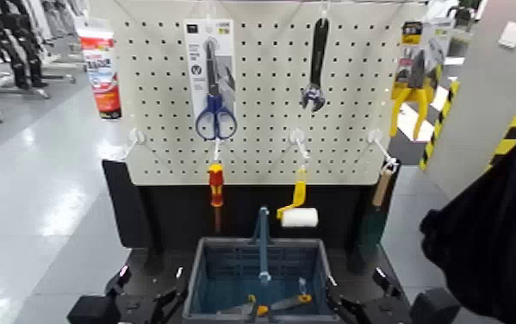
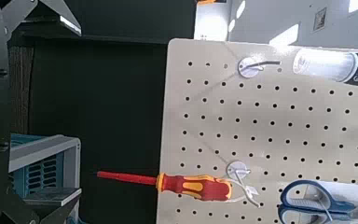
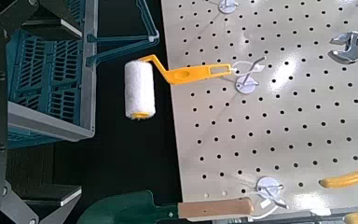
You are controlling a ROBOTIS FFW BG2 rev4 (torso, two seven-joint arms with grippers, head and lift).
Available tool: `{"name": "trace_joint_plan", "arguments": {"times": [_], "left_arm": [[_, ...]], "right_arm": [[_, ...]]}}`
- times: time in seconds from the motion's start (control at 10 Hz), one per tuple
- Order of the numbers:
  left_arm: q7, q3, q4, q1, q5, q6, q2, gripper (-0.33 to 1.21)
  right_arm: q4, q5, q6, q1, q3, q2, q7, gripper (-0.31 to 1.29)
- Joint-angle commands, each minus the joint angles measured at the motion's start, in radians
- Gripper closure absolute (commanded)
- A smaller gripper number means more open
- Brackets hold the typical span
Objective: Put the yellow roller into the crate.
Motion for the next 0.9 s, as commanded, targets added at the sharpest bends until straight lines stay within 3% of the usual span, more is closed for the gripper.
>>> {"name": "trace_joint_plan", "arguments": {"times": [0.1, 0.9], "left_arm": [[-0.002, 0.009, -0.006, 0.005, -0.002, 0.0, 0.002, 0.11], [-0.005, 0.012, -0.004, 0.008, 0.009, 0.0, 0.002, 0.11]], "right_arm": [[-0.009, 0.013, -0.001, 0.004, -0.001, 0.0, -0.005, 0.14], [-0.026, 0.011, 0.03, 0.01, -0.007, 0.0, -0.003, 0.14]]}}
